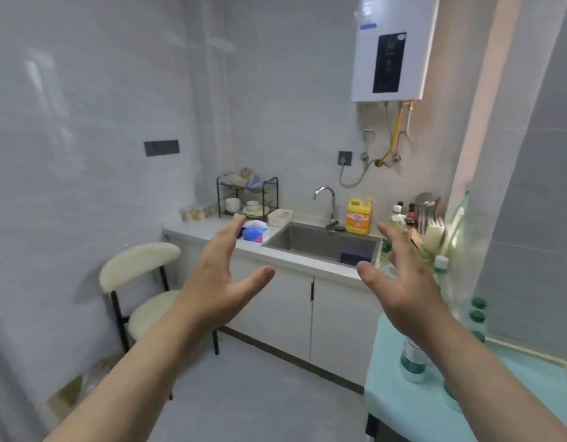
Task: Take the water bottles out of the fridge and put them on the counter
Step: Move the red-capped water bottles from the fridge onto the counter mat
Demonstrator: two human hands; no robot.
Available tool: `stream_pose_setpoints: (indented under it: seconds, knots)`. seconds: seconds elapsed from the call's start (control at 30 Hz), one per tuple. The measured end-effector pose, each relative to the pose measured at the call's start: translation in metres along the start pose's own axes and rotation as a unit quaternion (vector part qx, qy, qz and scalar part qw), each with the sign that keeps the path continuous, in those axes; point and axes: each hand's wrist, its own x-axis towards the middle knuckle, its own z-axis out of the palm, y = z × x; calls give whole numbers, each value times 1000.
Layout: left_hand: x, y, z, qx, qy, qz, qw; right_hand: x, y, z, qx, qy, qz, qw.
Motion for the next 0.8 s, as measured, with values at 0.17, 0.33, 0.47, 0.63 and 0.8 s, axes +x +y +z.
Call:
stream_pose_setpoints:
  seconds: [0.17, 0.33, 0.47, 0.63, 0.8]
  knots:
    - [-78, 44, -118, 64, 87, -4, 994, -22, -93, 33, 111, -27, -96, 989]
    - [-159, 69, -242, 164, 177, -35, 970, -37, -207, 93, 250, -104, -164, 949]
    - [-223, 71, -330, 191, 259, -98, 942, -61, -299, 144, 333, -180, -221, 899]
    - [-294, 55, -416, 238, 329, -151, 901, -99, -390, 205, 403, -237, -256, 846]
    - [-338, 16, -495, 233, 394, -183, 870, -133, -477, 280, 415, -287, -279, 817]
